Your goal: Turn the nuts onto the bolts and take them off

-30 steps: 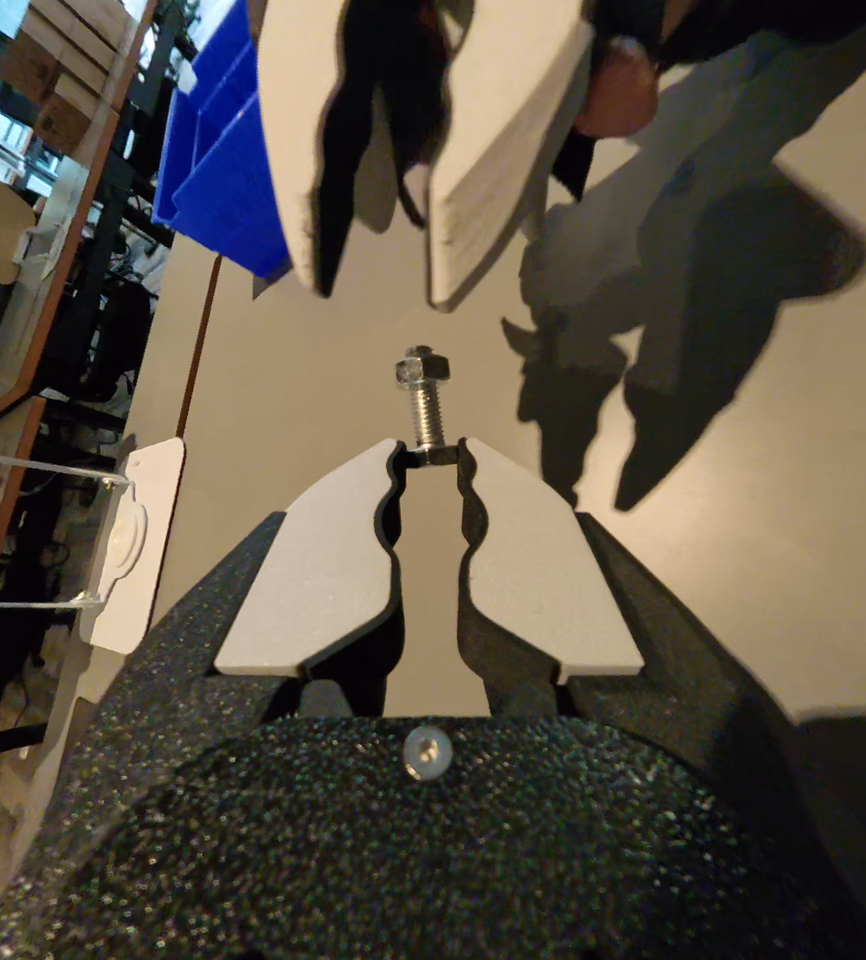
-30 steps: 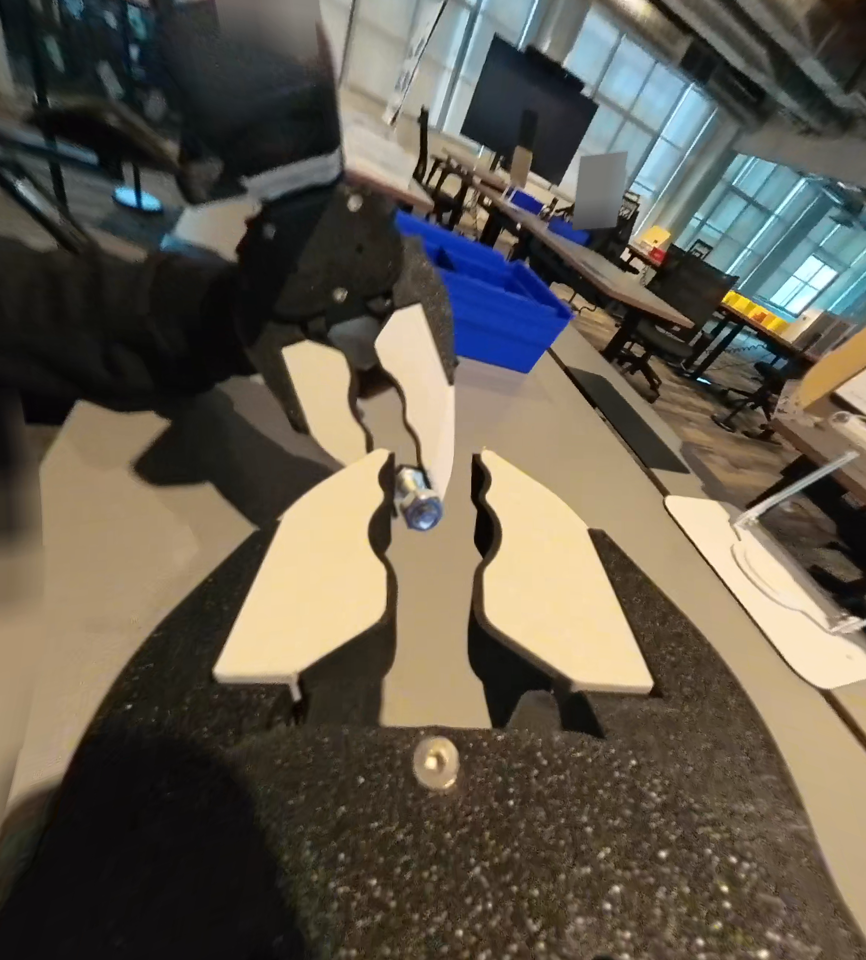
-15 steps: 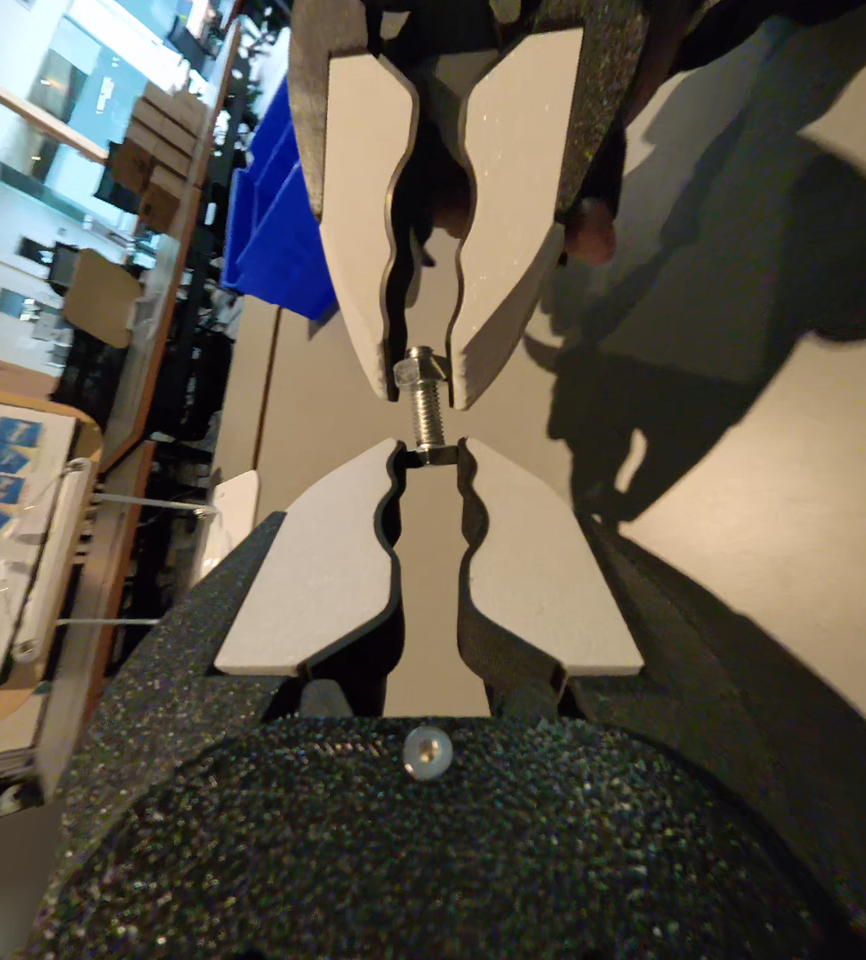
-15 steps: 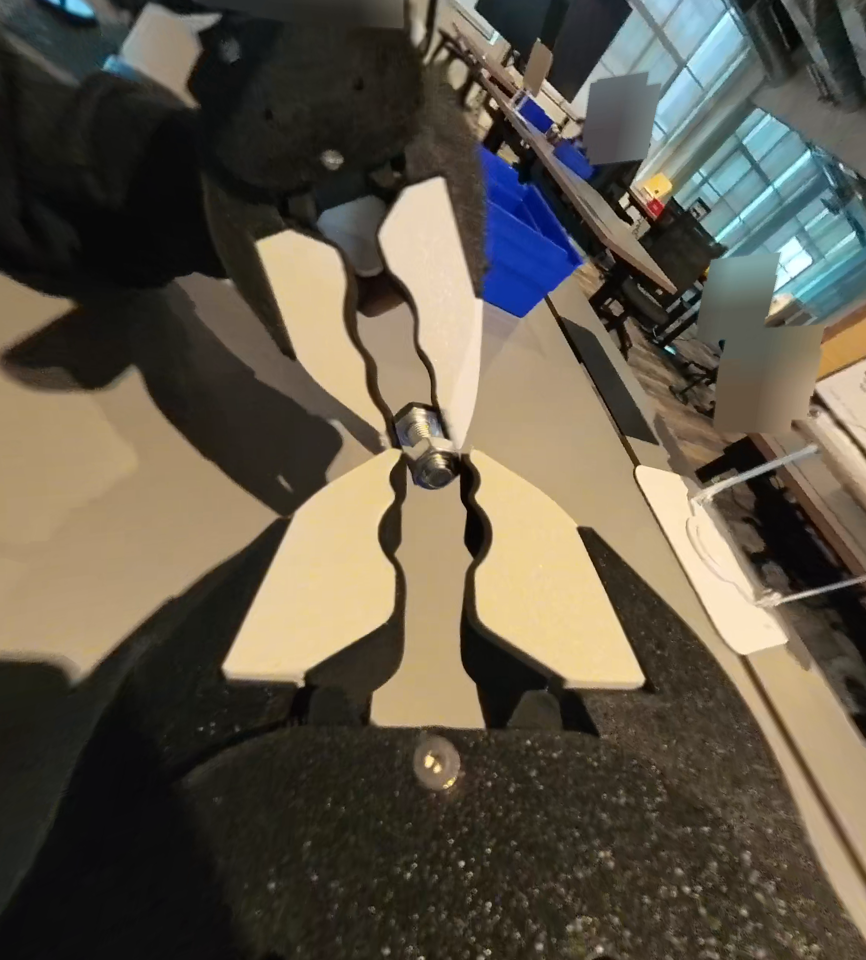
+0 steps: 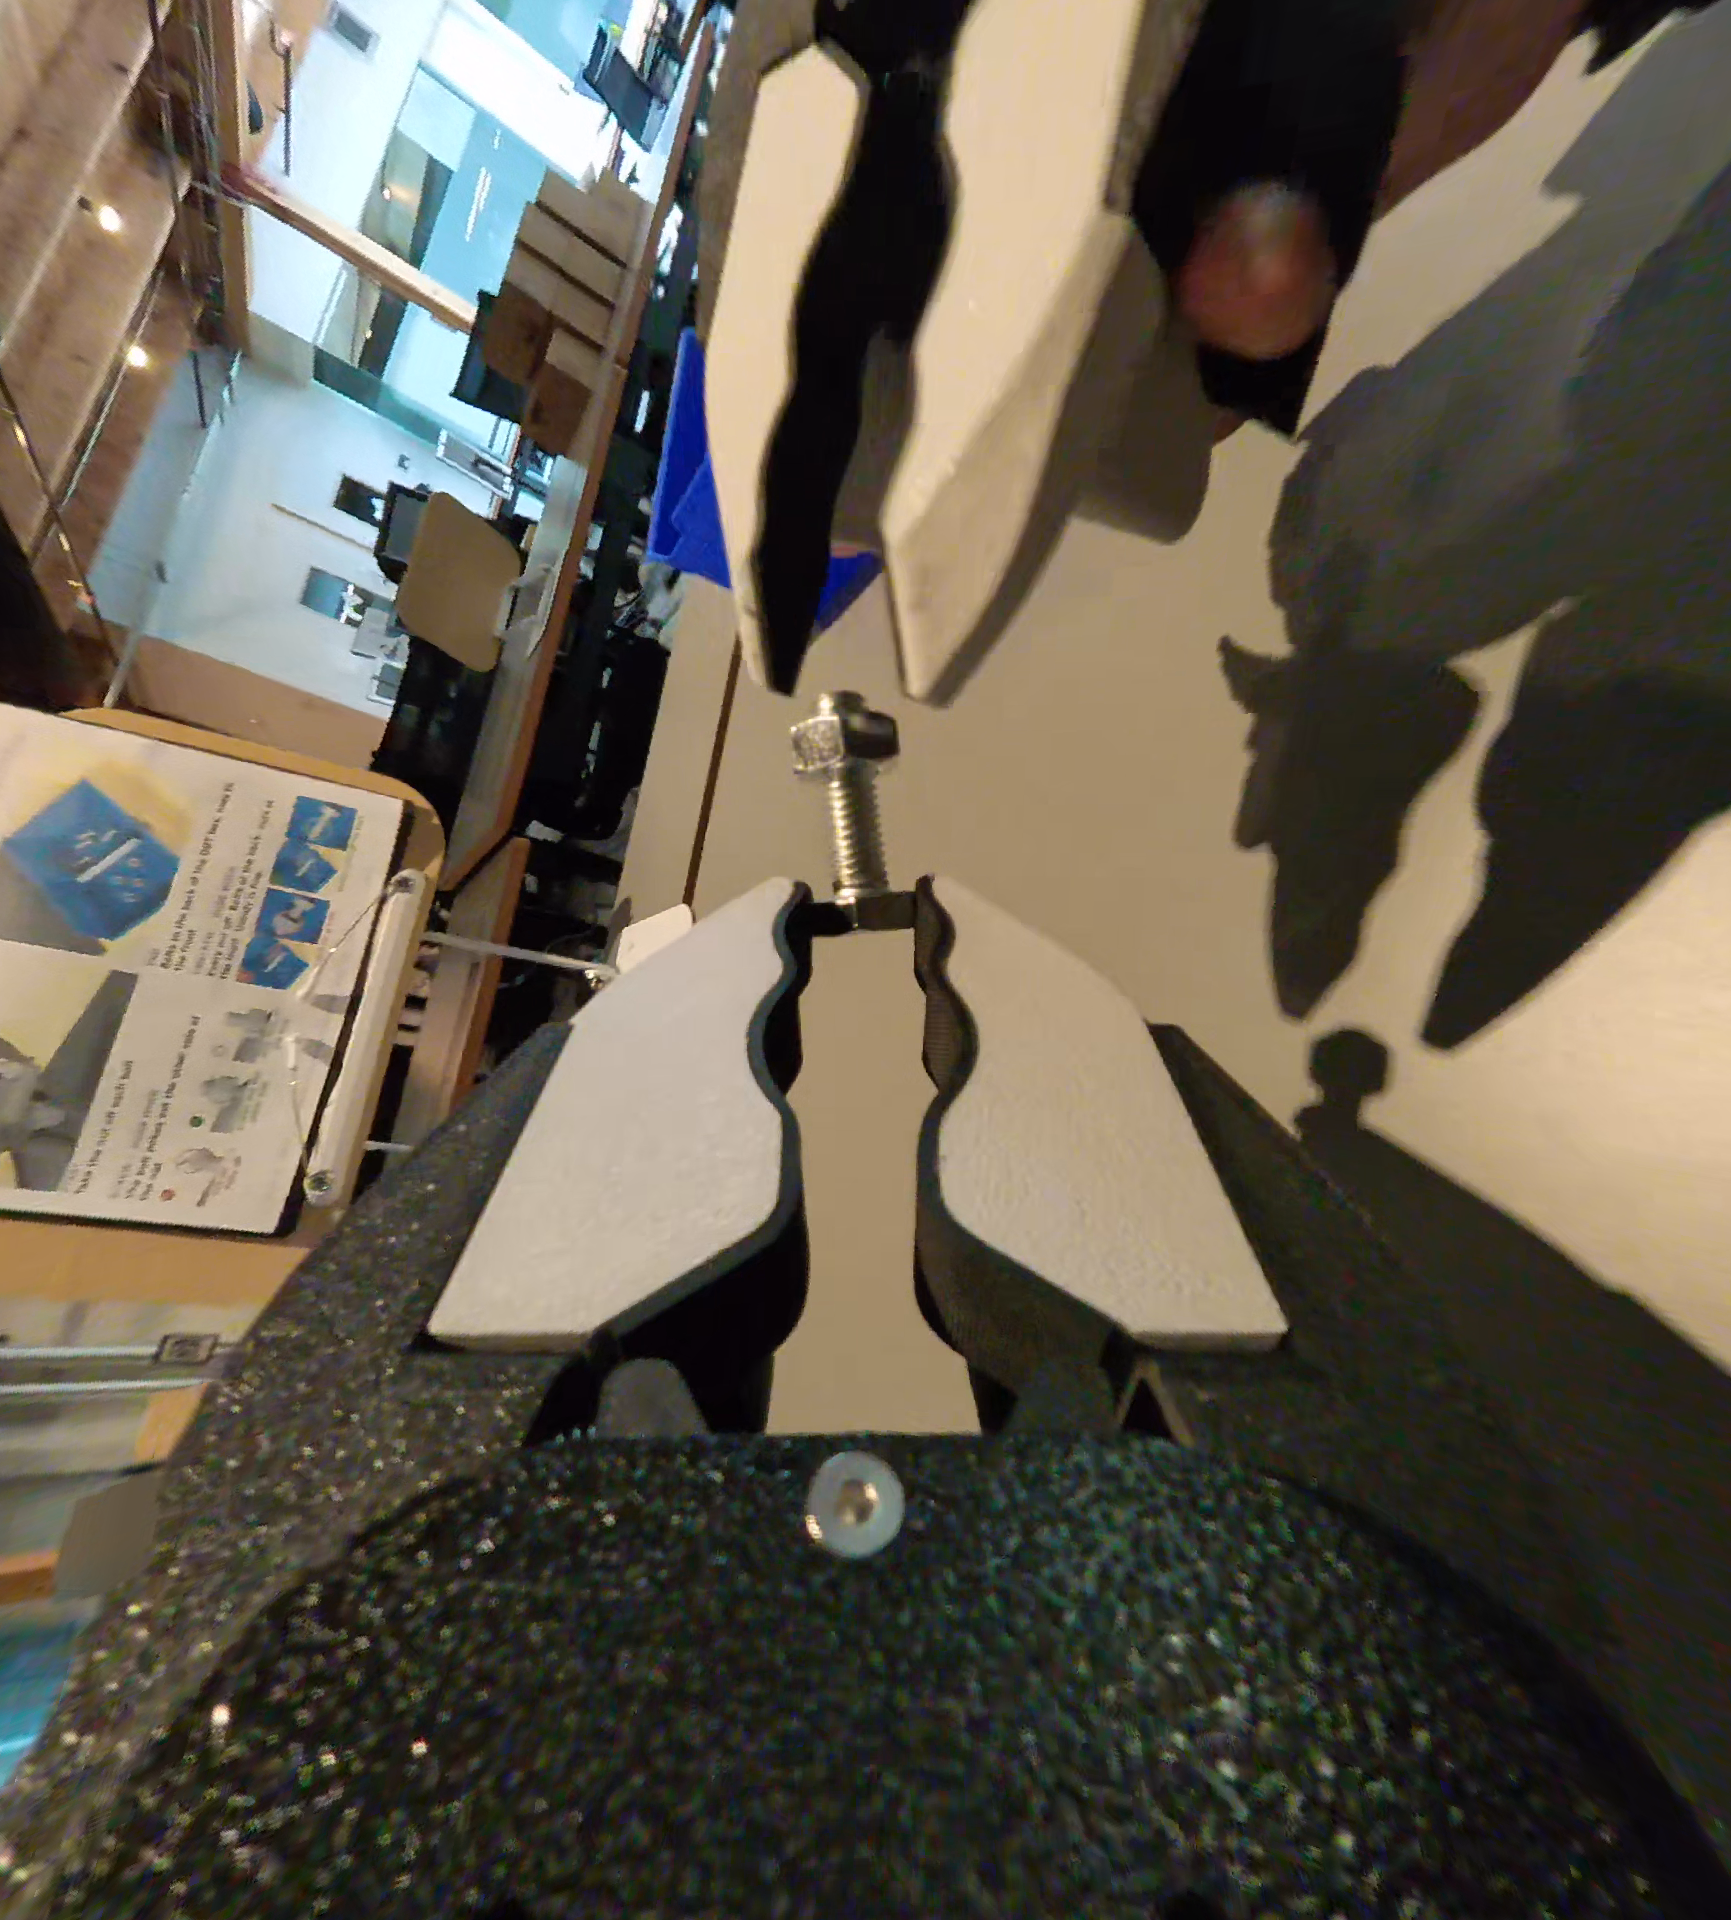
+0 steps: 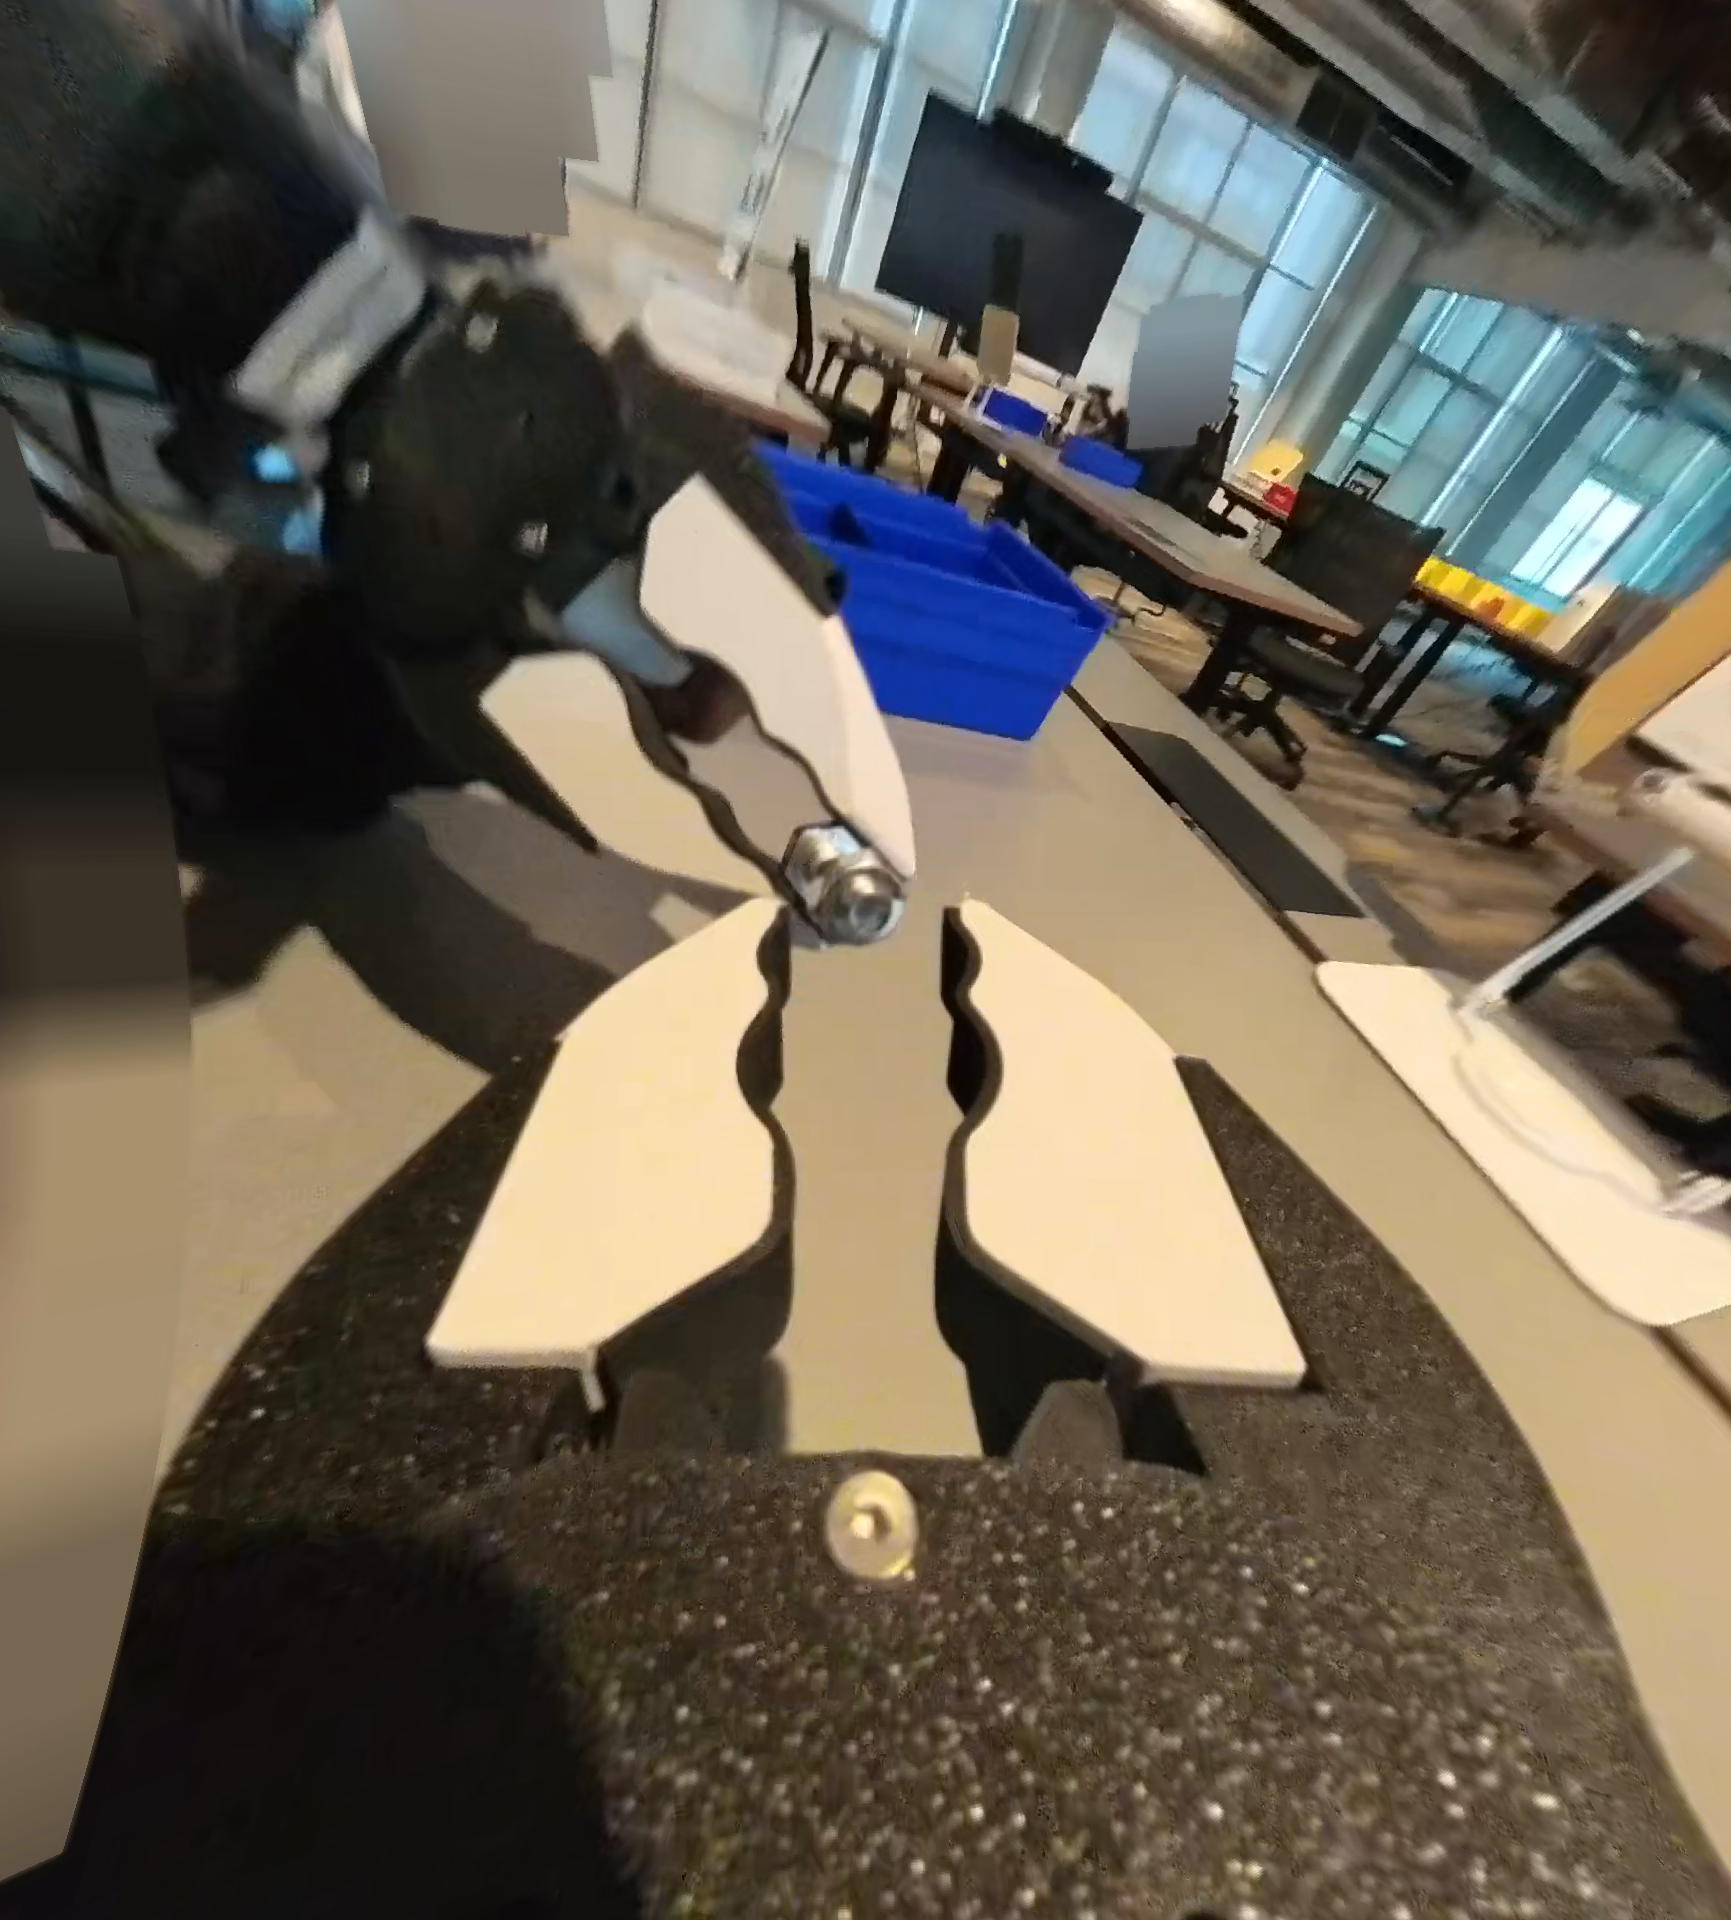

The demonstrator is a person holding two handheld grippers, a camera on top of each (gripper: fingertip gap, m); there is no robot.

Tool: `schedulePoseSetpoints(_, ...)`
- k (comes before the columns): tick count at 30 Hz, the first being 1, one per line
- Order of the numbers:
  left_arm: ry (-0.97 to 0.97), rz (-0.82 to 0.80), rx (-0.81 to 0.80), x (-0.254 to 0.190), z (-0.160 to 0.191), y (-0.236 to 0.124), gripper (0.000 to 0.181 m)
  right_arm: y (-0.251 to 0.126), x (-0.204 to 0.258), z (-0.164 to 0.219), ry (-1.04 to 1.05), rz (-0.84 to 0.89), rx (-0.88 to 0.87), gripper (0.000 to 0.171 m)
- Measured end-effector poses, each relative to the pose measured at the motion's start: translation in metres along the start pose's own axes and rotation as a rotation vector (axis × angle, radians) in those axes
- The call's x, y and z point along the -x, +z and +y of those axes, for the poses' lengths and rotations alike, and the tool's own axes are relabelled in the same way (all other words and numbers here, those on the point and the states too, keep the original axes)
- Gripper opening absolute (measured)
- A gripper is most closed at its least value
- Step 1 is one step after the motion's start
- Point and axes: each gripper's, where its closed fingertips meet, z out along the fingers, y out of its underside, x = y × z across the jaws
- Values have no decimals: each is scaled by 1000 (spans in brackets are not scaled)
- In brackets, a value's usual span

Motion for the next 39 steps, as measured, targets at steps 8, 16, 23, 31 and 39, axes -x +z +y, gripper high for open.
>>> schedulePoseSetpoints(8, 64, 40, -1, -11, -2, 2, 19, 13, 9, 18, -200, 47, 139, 21)
schedulePoseSetpoints(16, 129, -127, 76, 9, 0, 1, 18, 18, 0, 5, 494, -68, -42, 21)
schedulePoseSetpoints(23, -1, -70, -3, 10, 2, -3, 19, -3, -11, -11, 326, -51, -136, 29)
schedulePoseSetpoints(31, 46, -5, -3, -4, -1, 2, 19, 11, 9, 8, -48, 3, 52, 27)
schedulePoseSetpoints(39, 146, -110, 103, 6, 7, 3, 18, 20, 0, 14, 338, 14, 56, 20)
